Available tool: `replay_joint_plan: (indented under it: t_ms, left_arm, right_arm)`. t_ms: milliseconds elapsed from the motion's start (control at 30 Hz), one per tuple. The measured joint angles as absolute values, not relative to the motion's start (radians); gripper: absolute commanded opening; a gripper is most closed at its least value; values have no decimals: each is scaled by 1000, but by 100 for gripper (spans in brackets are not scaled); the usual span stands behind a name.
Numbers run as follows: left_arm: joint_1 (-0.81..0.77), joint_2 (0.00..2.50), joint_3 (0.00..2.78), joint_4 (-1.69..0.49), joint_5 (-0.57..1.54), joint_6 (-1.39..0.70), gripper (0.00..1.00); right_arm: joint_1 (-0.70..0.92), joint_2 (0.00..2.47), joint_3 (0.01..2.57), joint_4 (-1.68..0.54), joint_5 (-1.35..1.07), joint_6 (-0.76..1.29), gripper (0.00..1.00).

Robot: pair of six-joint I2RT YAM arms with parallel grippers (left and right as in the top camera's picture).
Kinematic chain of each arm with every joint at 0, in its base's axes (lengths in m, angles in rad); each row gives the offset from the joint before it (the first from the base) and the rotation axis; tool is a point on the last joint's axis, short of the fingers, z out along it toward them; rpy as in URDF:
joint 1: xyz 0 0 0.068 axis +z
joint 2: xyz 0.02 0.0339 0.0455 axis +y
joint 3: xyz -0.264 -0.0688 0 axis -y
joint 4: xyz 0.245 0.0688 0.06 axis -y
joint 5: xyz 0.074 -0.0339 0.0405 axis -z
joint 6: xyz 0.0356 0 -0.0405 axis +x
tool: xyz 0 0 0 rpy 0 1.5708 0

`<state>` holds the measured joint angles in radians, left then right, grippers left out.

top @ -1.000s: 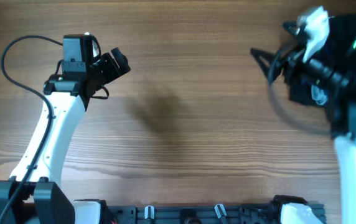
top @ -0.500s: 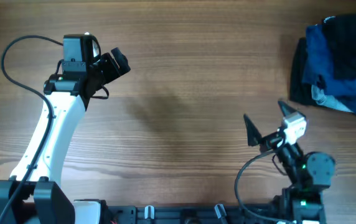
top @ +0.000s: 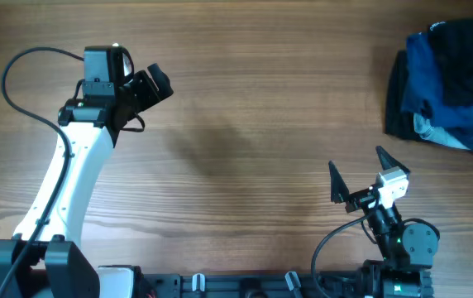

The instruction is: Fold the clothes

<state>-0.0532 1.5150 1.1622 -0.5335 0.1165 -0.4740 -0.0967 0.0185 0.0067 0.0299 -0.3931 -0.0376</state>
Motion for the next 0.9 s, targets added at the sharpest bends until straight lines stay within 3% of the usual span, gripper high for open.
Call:
replay_joint_plan:
  t_ms: [900]
  left_arm:
    - [-36, 1513, 1155, -517, 93, -474, 100]
  right_arm:
    - [-97, 18, 7, 29, -391, -38, 100]
